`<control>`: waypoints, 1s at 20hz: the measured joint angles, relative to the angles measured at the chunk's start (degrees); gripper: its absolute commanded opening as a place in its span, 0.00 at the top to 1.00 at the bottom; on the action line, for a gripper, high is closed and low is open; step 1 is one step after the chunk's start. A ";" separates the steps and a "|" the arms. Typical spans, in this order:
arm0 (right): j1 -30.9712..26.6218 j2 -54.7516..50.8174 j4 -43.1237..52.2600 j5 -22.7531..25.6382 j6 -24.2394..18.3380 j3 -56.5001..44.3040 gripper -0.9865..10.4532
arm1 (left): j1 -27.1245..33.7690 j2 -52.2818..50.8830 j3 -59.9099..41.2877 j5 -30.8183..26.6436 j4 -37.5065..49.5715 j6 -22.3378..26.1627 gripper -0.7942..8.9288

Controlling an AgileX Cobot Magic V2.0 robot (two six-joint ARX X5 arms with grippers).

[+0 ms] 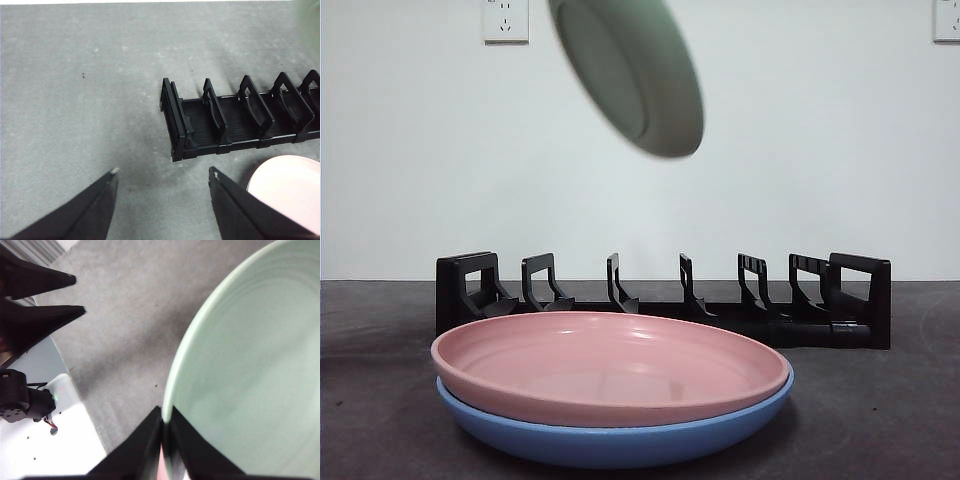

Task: Place the plate

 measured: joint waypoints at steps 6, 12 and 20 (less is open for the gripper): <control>2.32 -18.88 8.98 3.17 -0.31 -23.71 0.90 | 0.00 0.00 0.00 0.00 0.00 -0.46 0.62; 11.23 -36.63 13.27 16.68 0.48 -42.56 0.90 | 0.00 0.00 0.00 0.00 0.02 -1.68 0.62; 29.68 -36.04 14.05 37.11 5.07 -52.50 0.90 | 0.00 0.00 0.00 0.00 0.02 -1.95 0.62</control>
